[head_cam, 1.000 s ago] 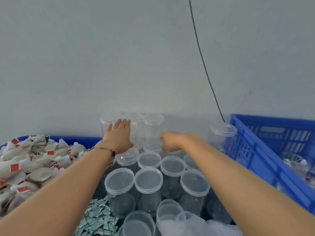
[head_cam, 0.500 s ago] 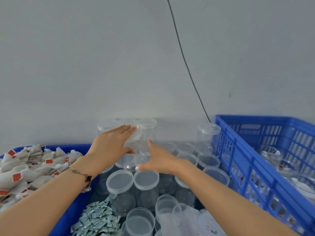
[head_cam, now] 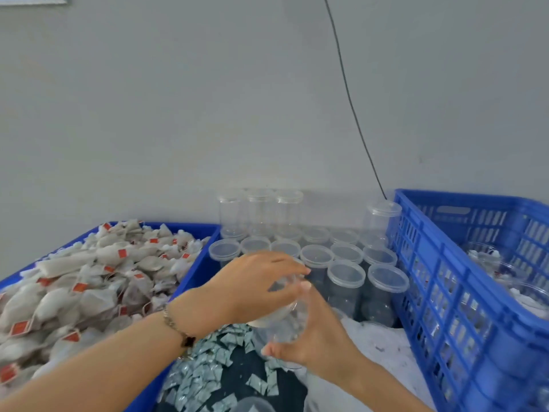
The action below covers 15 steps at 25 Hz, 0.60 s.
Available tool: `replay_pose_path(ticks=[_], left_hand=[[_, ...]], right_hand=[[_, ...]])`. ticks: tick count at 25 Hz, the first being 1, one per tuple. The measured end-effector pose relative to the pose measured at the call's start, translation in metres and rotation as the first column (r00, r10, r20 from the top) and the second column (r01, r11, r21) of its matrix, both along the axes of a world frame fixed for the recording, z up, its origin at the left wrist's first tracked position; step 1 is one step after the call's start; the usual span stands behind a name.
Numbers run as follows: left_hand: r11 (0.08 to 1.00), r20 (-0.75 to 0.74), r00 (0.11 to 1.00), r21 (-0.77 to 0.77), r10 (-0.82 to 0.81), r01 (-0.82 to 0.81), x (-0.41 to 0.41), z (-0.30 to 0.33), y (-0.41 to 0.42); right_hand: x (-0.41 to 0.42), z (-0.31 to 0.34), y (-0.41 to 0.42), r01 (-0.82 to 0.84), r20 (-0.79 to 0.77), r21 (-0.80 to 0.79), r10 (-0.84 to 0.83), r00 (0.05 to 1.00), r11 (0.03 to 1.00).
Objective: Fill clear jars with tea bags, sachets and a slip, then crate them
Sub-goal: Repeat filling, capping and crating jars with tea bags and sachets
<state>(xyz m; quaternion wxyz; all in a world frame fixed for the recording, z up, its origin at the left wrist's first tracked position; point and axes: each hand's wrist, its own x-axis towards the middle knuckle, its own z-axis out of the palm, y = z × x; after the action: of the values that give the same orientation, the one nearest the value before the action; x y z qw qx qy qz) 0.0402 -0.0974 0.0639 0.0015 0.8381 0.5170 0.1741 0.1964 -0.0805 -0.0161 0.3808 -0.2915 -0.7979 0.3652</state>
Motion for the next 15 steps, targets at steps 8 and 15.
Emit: replay_pose_path(ticks=[8, 15], left_hand=[[0.995, -0.108, 0.994, -0.098, -0.034, 0.024, 0.002, -0.034, -0.048], [0.926, -0.072, 0.936, -0.142, 0.344, -0.351, 0.030, -0.060, -0.055]], right_hand=[[0.003, -0.031, -0.042, 0.123, 0.004, -0.045, -0.123, 0.992, 0.991], [-0.002, -0.052, -0.061, 0.338, 0.294, 0.056, -0.339, 0.894, 0.940]])
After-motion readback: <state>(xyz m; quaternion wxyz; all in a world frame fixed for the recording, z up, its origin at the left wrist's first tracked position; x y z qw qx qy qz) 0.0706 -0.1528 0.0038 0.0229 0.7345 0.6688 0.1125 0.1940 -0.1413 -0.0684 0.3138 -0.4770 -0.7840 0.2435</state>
